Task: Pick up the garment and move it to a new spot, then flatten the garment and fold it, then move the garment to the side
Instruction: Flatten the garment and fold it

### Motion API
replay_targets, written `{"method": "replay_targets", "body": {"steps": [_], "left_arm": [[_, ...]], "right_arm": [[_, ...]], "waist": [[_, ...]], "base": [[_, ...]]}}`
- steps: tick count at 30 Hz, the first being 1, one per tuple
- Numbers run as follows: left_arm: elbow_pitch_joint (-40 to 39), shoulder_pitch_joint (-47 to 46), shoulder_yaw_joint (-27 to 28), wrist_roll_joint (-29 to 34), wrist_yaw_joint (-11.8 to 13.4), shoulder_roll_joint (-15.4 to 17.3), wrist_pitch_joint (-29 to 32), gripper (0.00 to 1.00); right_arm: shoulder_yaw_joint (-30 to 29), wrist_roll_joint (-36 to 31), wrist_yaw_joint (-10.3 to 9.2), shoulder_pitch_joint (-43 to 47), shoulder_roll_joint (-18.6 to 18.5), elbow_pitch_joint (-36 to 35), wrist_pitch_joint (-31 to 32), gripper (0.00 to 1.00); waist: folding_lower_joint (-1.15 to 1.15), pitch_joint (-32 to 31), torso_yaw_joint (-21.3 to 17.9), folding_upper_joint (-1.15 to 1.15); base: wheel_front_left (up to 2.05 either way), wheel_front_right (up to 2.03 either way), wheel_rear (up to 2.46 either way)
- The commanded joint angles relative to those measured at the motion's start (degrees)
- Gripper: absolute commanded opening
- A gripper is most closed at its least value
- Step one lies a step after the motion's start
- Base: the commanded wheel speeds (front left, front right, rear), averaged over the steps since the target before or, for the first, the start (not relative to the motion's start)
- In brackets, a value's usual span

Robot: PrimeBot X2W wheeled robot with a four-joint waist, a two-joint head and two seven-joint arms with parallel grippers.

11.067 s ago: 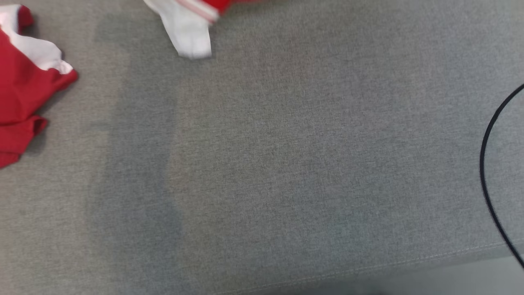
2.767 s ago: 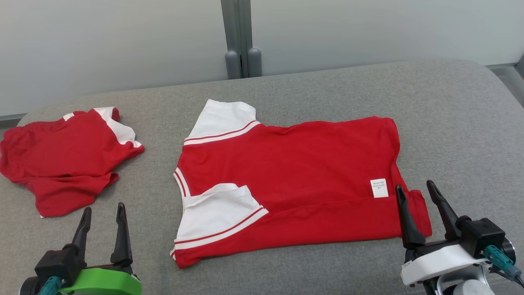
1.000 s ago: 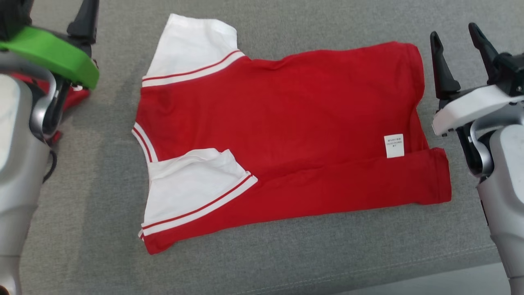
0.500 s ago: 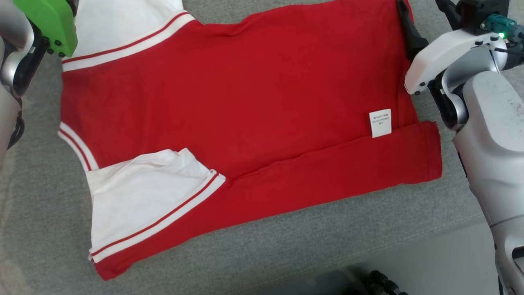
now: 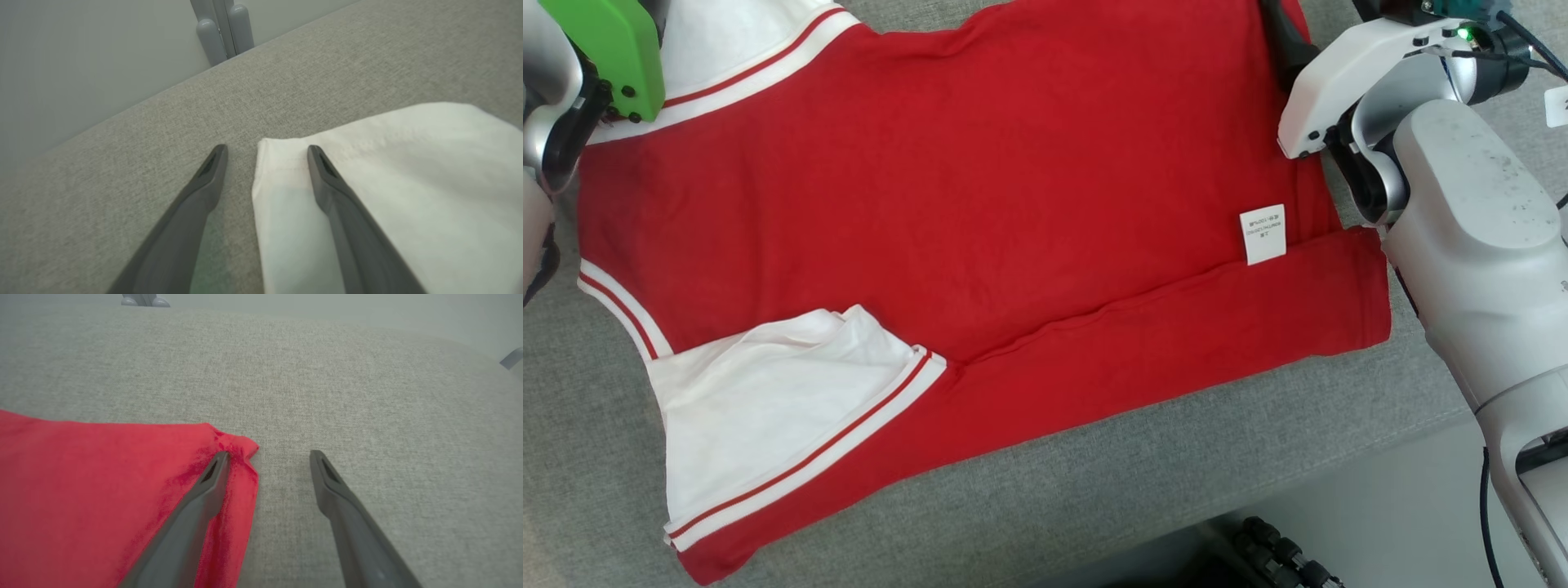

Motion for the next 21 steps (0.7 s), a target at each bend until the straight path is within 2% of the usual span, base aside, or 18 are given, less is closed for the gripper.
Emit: {"method": "replay_targets", "body": {"steps": [1,2,3,8,13,21], "left_arm": [[0.57,0.12,-1.11,-1.07,-0.17,-0.43,0.57,0.73],[0.71,0.04,-1.75,-1.44,-0.17,-0.61,0.73,0.12],[0.84,-0.05,-2.41,-1.88,-0.17,-0.74,0.76,0.0],[1.27,-1.51,-2.19,-5.75,-0.15,-1.01,-2.58,0.0],[0.96,-2.04,-1.88,-8.86,-0.16,-1.6,-7.75,0.0],[-6.43,3.56,-2.9,-14.42,-0.16,-2.04,-15.74,0.0]], "right_arm": [[1.19,1.26,-0.03,-0.37,0.48,0.86,0.8,1.0],[1.79,1.96,-0.03,-0.58,0.52,1.13,1.18,0.38],[2.51,2.86,-0.03,-0.8,0.47,1.31,1.35,0.0],[4.47,4.89,-0.07,-2.7,-1.09,1.82,-0.45,0.0],[5.42,5.31,-0.07,-3.44,-2.11,2.76,-4.94,0.0],[6.53,6.42,-0.07,1.34,-4.71,2.37,-9.62,0.0]], "waist": [[0.0,-0.13,0.21,0.0],[0.0,-0.22,0.28,0.0],[0.0,-0.36,0.35,0.0],[0.0,-1.15,0.73,0.0],[0.0,-2.82,2.4,0.0],[0.0,-7.76,6.71,0.0]], "base": [[0.0,0.0,0.0],[0.0,0.0,0.0],[0.0,0.0,0.0],[0.0,0.0,0.0],[0.0,0.0,0.0],[0.0,0.0,0.0]]}}
